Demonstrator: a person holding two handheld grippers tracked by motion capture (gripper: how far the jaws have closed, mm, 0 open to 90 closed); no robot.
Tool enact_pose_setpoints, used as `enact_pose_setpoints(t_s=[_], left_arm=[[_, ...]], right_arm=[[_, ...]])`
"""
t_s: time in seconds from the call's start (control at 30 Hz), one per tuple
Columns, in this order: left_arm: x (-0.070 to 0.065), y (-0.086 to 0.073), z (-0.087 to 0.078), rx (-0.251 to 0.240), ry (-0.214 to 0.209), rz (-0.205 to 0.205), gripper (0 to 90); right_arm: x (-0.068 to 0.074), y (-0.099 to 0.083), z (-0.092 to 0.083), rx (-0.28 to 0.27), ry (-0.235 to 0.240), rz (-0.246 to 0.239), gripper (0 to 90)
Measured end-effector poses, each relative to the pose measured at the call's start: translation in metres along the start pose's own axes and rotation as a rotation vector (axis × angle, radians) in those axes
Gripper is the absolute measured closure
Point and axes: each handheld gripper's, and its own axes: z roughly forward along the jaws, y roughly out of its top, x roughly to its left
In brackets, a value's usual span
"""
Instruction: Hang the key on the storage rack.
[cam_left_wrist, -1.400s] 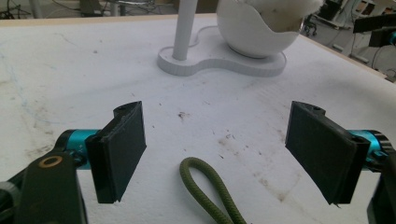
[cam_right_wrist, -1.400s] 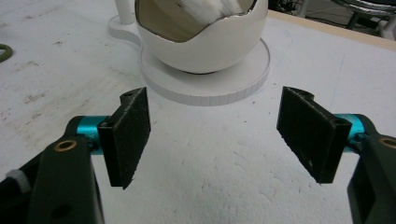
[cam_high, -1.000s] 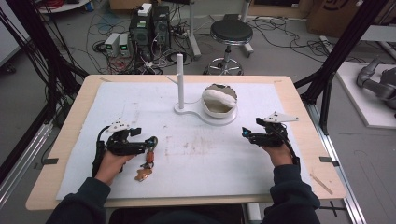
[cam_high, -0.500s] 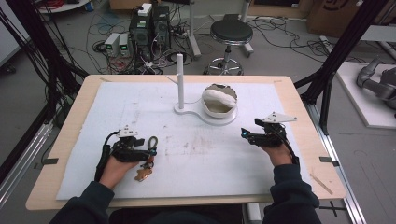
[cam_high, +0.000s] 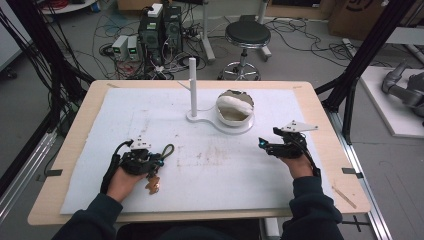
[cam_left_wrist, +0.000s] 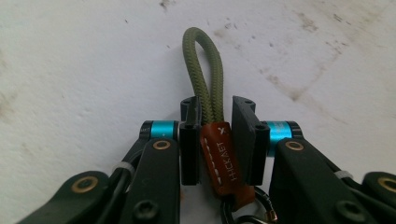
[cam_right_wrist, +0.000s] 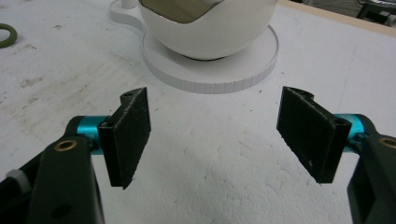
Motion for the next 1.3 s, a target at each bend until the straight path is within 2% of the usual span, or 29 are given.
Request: enact_pose_setpoints(t_s=[0.1,0.13,0.17,0.2,0.23,0.27,0.3,0.33,0.37,0.47,0.57,0.7,0.83,0.93,1.03,1.1,1.2,1.3], left_arm=[[-0.003,0.003,0.003,-0.067,0.037,0.05,73.1],[-0.004,0.004,0.004,-0.074,0.046,0.053,70.6],[-0.005,0.005,0.005,-0.064,0.06,0.048,61.6],[-0.007,0.005,0.006,-0.043,0.072,0.03,47.6],[-0.01,0.004,0.006,-0.026,0.072,0.034,44.2],[-0.012,0.003,0.005,0.001,0.084,0.056,44.2],[-0.013,0.002,0.005,0.029,0.093,0.059,44.4],[-0.014,0.001,0.004,0.029,0.084,0.049,45.8],[-0.013,0.0,0.003,0.031,0.056,0.04,51.2],[-0.012,0.001,0.003,0.031,0.029,0.038,66.6],[-0.01,0.002,0.002,0.03,0.018,0.024,71.0],[-0.006,0.005,-0.002,-0.038,0.006,-0.039,73.1],[0.001,0.01,-0.014,-0.137,-0.018,-0.099,73.6],[0.006,0.014,-0.024,-0.231,-0.05,-0.142,73.9],[0.008,0.02,-0.032,-0.285,-0.059,-0.147,74.1],[0.008,0.025,-0.038,-0.327,-0.08,-0.151,74.3],[0.008,0.031,-0.044,-0.36,-0.09,-0.129,74.4],[0.01,0.039,-0.048,-0.398,-0.095,-0.13,74.6]], right_arm=[[0.0,0.0,0.0,0.0,0.002,0.0,26.3],[0.001,0.0,0.001,-0.001,0.002,0.003,26.4],[0.001,0.0,0.001,-0.002,0.001,0.002,26.3],[0.001,0.0,0.001,-0.001,0.003,0.001,26.4],[0.001,0.0,0.0,0.0,0.002,0.005,26.3],[0.0,0.0,0.0,-0.002,0.003,0.002,26.3],[0.0,-0.001,0.0,-0.002,0.003,0.007,26.3],[-0.001,-0.001,0.0,-0.003,0.002,0.009,26.3],[-0.001,-0.001,-0.001,-0.004,0.002,0.011,26.3],[-0.001,-0.001,-0.001,0.0,0.002,0.01,26.4],[0.0,-0.001,0.0,0.0,0.004,0.001,26.5],[-0.001,-0.001,-0.001,-0.002,0.002,0.004,26.5],[-0.002,-0.001,-0.002,-0.01,0.003,0.015,26.5],[-0.001,-0.001,-0.003,-0.013,0.004,0.017,26.5],[-0.001,-0.002,-0.005,-0.016,0.006,0.02,26.4],[-0.002,-0.002,-0.006,-0.022,0.007,0.025,26.5],[-0.003,-0.002,-0.008,-0.029,0.008,0.037,26.5],[-0.004,-0.002,-0.009,-0.037,0.005,0.04,26.5]])
